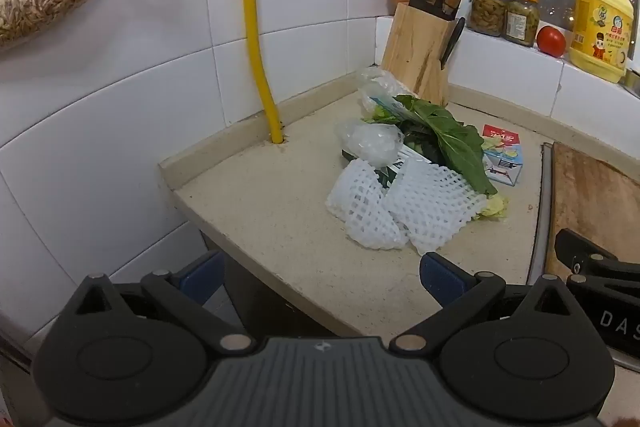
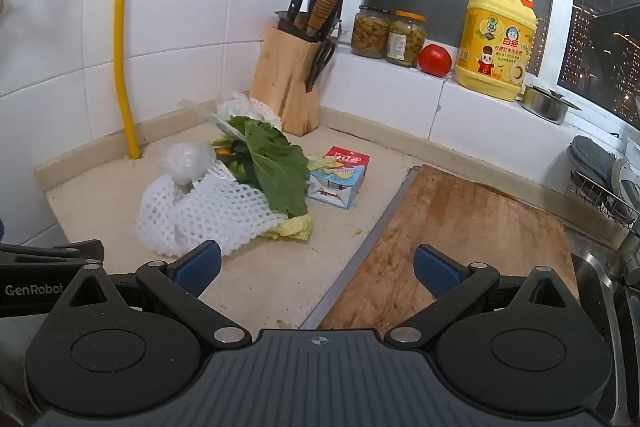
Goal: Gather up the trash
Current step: 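Move both tools toward the white foam nets on the counter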
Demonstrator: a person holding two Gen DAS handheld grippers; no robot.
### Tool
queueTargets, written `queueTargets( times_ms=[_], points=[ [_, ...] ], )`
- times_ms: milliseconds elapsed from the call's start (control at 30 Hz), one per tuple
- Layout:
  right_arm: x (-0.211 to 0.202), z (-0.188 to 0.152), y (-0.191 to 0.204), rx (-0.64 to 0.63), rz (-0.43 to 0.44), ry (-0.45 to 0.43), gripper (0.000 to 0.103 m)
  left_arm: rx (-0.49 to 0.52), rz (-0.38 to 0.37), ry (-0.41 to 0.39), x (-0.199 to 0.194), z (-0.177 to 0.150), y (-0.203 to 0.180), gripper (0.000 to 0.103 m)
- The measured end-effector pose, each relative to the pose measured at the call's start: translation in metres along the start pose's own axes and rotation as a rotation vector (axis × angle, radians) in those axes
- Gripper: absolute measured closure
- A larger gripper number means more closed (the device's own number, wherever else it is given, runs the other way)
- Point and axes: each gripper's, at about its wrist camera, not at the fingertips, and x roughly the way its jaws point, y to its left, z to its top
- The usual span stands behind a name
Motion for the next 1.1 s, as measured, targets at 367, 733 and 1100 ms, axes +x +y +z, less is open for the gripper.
queueTargets(
  times_ms=[367, 733, 1100],
  points=[
    [-0.01, -0.002, 0.0, -0.004, 0.0, -0.005, 0.0, -0.04, -0.028, -0.011, -0.013, -0.008, 0.007, 0.003],
    [-0.02, -0.004, 0.009, -0.007, 0.037, -0.01, 0.0, -0.118, -0.037, 0.007, -0.018, -0.016, 0.028, 0.004],
    [-0.021, -0.003, 0.02, -0.029, 0.057, -0.021, 0.0, -0.143, -0.035, 0.006, -0.019, -0.023, 0.041, 0.004]
  ],
)
